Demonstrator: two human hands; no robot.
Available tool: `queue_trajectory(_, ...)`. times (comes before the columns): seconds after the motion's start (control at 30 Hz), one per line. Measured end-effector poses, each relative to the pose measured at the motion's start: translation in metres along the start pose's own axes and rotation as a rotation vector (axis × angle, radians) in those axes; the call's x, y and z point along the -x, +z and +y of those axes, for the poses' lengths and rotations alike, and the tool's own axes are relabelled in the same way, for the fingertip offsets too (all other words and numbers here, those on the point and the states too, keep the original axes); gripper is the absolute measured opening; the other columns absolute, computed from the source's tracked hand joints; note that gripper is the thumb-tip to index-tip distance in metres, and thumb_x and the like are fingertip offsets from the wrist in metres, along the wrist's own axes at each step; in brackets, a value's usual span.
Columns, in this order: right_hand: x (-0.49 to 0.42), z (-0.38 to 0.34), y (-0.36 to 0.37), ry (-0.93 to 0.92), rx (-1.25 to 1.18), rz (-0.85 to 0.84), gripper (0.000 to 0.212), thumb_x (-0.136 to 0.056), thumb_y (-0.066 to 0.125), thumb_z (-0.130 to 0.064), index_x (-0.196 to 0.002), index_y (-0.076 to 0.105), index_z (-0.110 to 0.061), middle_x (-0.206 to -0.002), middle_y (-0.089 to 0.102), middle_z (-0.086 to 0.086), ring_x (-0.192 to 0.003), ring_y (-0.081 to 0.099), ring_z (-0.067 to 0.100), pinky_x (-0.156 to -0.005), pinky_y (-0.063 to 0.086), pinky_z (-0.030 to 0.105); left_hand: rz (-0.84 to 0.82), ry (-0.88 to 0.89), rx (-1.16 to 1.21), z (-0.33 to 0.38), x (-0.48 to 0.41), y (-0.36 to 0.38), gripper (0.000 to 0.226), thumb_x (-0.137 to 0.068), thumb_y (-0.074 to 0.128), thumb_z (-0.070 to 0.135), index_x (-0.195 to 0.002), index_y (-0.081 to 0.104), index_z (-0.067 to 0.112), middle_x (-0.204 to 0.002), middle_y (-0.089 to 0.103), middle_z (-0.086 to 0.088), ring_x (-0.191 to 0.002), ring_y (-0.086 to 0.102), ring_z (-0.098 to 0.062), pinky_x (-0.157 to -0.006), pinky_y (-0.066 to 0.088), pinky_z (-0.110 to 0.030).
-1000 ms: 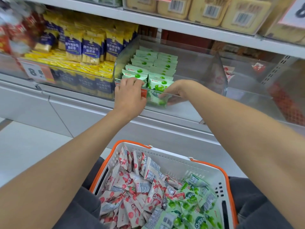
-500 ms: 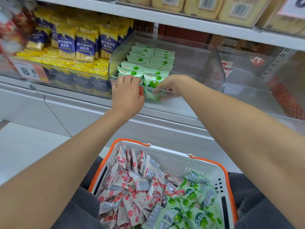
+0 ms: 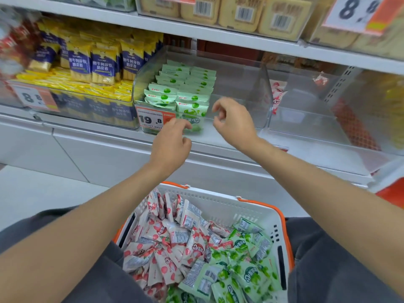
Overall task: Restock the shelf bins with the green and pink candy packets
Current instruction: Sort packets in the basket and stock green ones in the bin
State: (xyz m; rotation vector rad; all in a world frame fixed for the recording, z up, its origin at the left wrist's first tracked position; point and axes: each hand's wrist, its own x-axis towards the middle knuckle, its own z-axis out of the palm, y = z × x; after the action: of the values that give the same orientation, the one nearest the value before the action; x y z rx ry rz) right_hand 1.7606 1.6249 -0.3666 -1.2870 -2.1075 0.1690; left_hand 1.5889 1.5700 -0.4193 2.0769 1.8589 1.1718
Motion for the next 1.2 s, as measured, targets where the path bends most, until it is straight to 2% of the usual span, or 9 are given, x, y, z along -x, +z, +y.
queue_trajectory(0.1,0.06,0.018,0.014,-0.023,0.01,-0.191,0.016,-0.076,0.054,-0.009,-0.084,0.064,-0.017,-0.077,0.059,-0.001,-0.075,0.057,0.023,-0.068,0.047,0.034,-0.224,-0.257,0.149,0.01,0.036,0.029,0.026,-0.084,0.056,0.008,-0.108,0.062,0.016,-0.104,0.062,0.002,-0.09,0.059,-0.021,-0.081,0.048,-0.034)
queue_trajectory(0.27,0.178,0.078,0.056,0.273,0.108,-0.914,0.021,-0.084,0.055,-0.007,-0.097,0.069,-0.015,-0.1,0.068,0.002,-0.095,0.062,0.021,-0.082,0.051,0.031,-0.647,-0.434,0.117,0.002,0.098,0.07,0.018,-0.09,0.054,0.009,-0.106,0.061,0.012,-0.104,0.062,-0.005,-0.093,0.062,-0.025,-0.083,0.051,-0.035)
queue_trajectory(0.5,0.24,0.1,0.078,0.268,0.318,-1.429,0.023,-0.088,0.055,-0.006,-0.106,0.065,0.003,-0.109,0.062,0.016,-0.096,0.062,0.031,-0.076,0.05,0.036,-0.79,-0.426,0.02,-0.001,0.123,0.082,0.022,-0.092,0.047,0.005,-0.106,0.062,0.014,-0.105,0.062,-0.002,-0.083,0.06,-0.017,-0.079,0.052,-0.032)
queue_trajectory(0.63,0.251,0.103,0.076,0.292,0.338,-1.499,0.044,-0.09,0.062,-0.017,-0.13,0.053,0.001,-0.123,0.058,0.012,-0.093,0.06,0.023,-0.076,0.052,0.035,-0.791,-0.445,0.05,0.0,0.12,0.085,0.022,-0.093,0.046,0.004,-0.106,0.061,0.014,-0.087,0.064,-0.003,-0.06,0.055,-0.018,-0.062,0.049,-0.034)
queue_trajectory(0.77,0.265,0.101,0.073,0.391,0.386,-1.504,0.037,-0.093,0.063,-0.025,-0.119,0.049,-0.003,-0.089,0.05,0.002,-0.061,0.044,0.014,-0.06,0.042,0.029,-0.809,-0.41,0.028,0.004,0.12,0.088,0.02,-0.094,0.047,0.006,-0.104,0.06,0.017,-0.092,0.063,0.001,-0.061,0.056,-0.012,-0.056,0.044,-0.024)
queue_trajectory(0.87,0.277,0.1,0.073,0.526,0.322,-1.467,0.06,-0.092,0.065,-0.023,-0.139,0.036,0.002,-0.108,0.06,0.01,-0.058,0.04,0.012,-0.05,0.035,0.024,-0.835,-0.394,0.025,0.004,0.12,0.091,0.022,-0.094,0.048,0.006,-0.108,0.062,0.016,-0.106,0.061,-0.001,-0.082,0.058,-0.012,-0.069,0.043,-0.022)
queue_trajectory(0.97,0.286,0.1,0.08,0.657,0.254,-1.362,0.083,-0.09,0.066,-0.019,-0.147,0.011,0.007,-0.079,0.051,0.006,-0.055,0.039,0.012,-0.044,0.029,0.025,-0.898,-0.396,0.064,0.002,0.123,0.092,0.019,-0.094,0.05,0.007,-0.106,0.06,0.018,-0.112,0.06,-0.003,-0.095,0.059,-0.018,-0.08,0.047,-0.029)
queue_trajectory(1.03,0.289,0.098,0.082,0.709,0.246,-1.34,0.076,-0.09,0.066,-0.021,-0.143,0.019,0.007,-0.071,0.044,0.002,-0.055,0.039,0.013,-0.045,0.03,0.023,-0.942,-0.38,0.055,0.001,0.126,0.092,0.016,-0.093,0.051,0.009,-0.103,0.058,0.02,-0.111,0.06,-0.004,-0.096,0.061,-0.021,-0.082,0.05,-0.033)
queue_trajectory(1.2,0.27,0.089,0.07,0.803,0.126,-1.164,0.073,-0.085,0.073,-0.015,-0.139,0.028,0.005,-0.099,0.056,0.008,-0.09,0.058,0.022,-0.059,0.045,0.023,-1.01,-0.402,0.072,0.003,0.13,0.093,0.019,-0.094,0.053,0.01,-0.111,0.057,0.018,-0.114,0.059,-0.007,-0.098,0.064,-0.027,-0.083,0.052,-0.039)
